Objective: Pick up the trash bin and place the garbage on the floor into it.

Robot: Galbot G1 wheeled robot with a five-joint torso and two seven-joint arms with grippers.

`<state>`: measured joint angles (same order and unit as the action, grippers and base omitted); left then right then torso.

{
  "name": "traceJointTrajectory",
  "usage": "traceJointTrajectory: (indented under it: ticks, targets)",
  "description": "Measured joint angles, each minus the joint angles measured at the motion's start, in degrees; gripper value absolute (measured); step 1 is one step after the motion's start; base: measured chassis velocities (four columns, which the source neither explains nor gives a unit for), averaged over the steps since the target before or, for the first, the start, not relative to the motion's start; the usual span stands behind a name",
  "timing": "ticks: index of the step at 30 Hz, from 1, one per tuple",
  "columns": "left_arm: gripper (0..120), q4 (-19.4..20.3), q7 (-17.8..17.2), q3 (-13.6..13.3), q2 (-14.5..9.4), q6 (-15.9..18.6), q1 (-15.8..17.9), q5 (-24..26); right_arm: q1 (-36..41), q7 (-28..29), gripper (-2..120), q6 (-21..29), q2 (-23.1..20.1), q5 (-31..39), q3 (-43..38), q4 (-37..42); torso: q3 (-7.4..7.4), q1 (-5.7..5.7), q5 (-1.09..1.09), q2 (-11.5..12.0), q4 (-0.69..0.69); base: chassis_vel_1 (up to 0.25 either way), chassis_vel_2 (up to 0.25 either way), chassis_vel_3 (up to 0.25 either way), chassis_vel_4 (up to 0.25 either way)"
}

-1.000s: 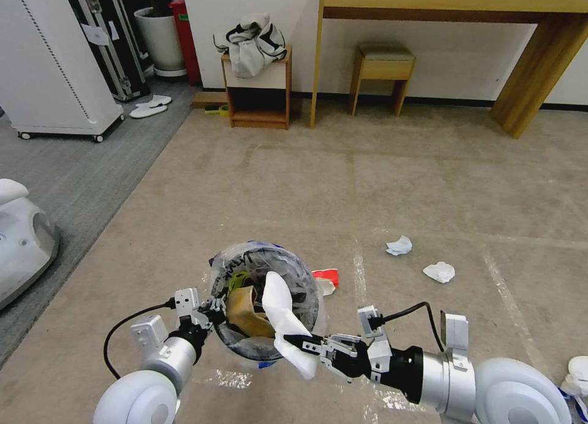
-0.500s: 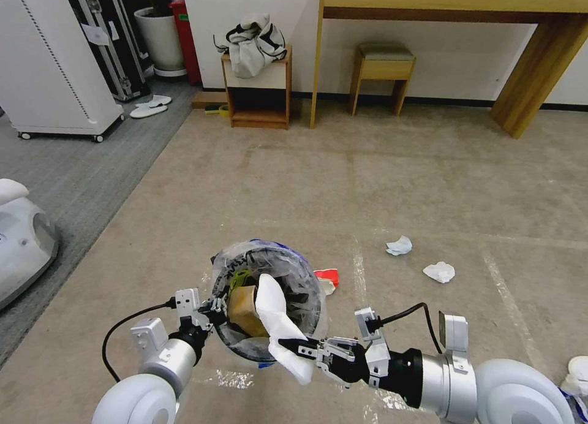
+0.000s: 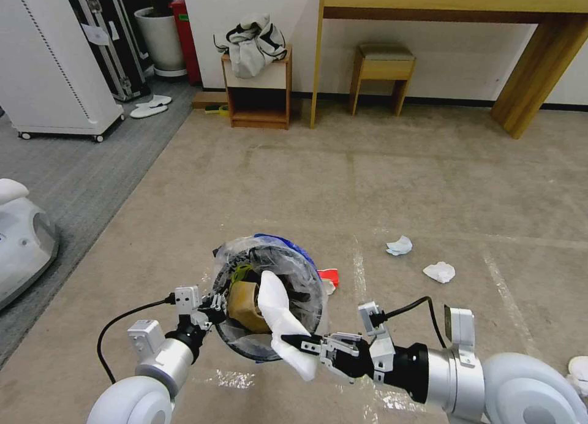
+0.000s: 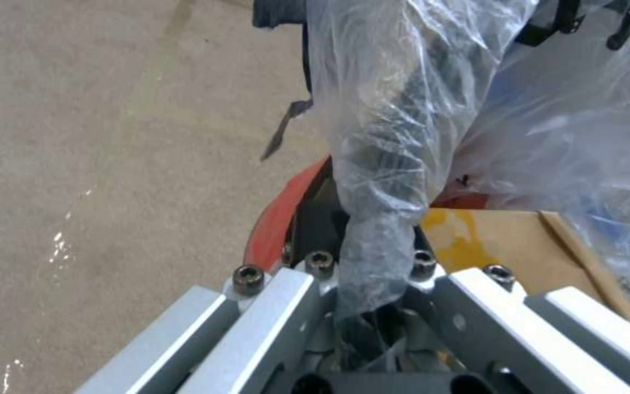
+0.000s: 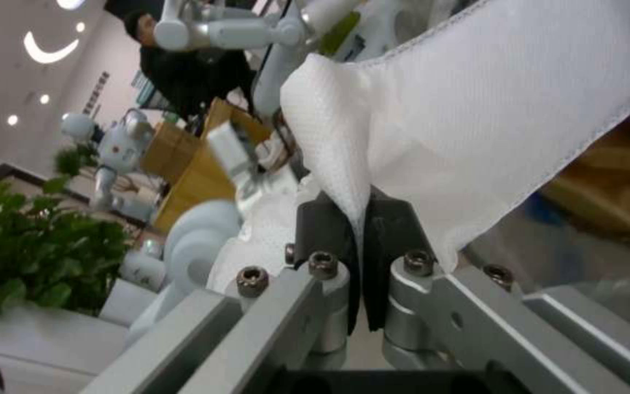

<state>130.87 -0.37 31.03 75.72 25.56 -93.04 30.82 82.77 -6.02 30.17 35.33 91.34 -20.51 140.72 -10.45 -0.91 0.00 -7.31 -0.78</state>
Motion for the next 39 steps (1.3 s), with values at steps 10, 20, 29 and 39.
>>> traceJointTrajectory:
  ticks: [10,20,29,39]
  targets:
    - [2,0.37,0.76,0.05,0.19,-0.01,-0.41,-0.89,-3.16,1.82,1,-0.41,0.3,1.44,0.72,-2.41,0.0,0.0,0.0,0.0,0.0,0.0,0.0,0.0,0.0]
    - [2,0.21,0.47,-2.3,1.53,0.61,-0.56,-1.76,-5.67,3.27,1,-0.62,2.03,1.08,3.02,-5.24,0.0,0.0,0.0,0.0,0.0,0.0,0.0,0.0,0.0]
    - [2,0.32,-0.4,-3.01,1.55,1.23,-0.52,-1.21,-6.38,3.54,1,-0.64,3.53,-0.51,5.42,-6.44,0.0,0.0,0.0,0.0,0.0,0.0,0.0,0.0,0.0]
    - [2,0.38,-2.02,-5.13,2.89,2.34,-0.22,-0.02,-7.29,4.11,5,-0.56,5.46,-3.6,8.28,-8.25,0.0,0.0,0.0,0.0,0.0,0.0,0.0,0.0,0.0]
